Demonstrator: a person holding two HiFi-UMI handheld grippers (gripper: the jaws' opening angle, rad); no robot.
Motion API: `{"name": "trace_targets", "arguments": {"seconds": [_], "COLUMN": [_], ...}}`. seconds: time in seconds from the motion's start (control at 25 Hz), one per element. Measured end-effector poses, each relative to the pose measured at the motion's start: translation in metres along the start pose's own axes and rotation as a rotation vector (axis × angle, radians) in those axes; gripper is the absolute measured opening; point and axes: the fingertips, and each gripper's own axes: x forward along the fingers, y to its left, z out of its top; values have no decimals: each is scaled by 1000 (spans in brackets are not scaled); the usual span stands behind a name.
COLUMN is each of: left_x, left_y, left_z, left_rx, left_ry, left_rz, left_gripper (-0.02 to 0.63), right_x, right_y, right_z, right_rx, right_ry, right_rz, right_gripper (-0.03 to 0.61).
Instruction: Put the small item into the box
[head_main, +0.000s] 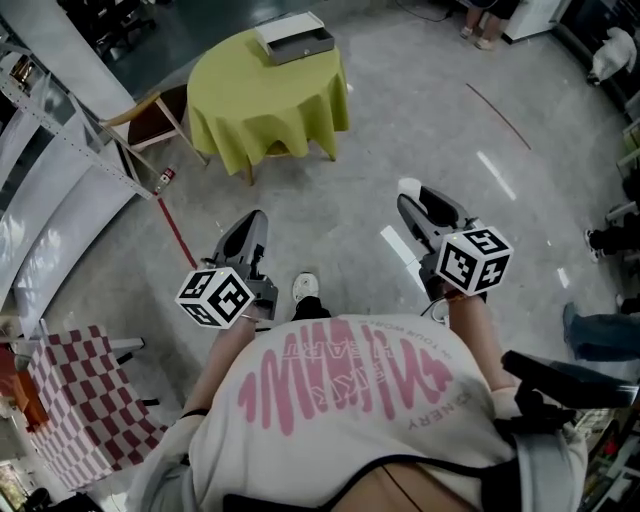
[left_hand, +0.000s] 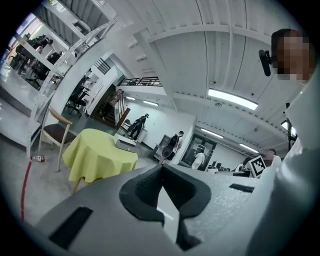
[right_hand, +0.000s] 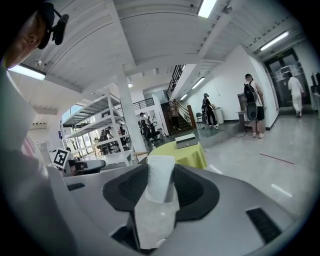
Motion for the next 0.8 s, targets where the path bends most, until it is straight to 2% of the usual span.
{"name": "trace_targets", "arguments": {"seconds": [0.48, 0.8], "left_x": [90, 128], "left_y": [61, 99], "left_z": [106, 142], "left_rx": [47, 65], "left_ry": [-34, -22], "left_rz": [-116, -177], "left_gripper": [6, 6], "right_x": [115, 169], "right_y": [-2, 1], "right_z": [73, 93], "right_rx": [18, 40], "right_ry": [-67, -98], "right_rz": [-31, -59], "right_gripper": [164, 164]}}
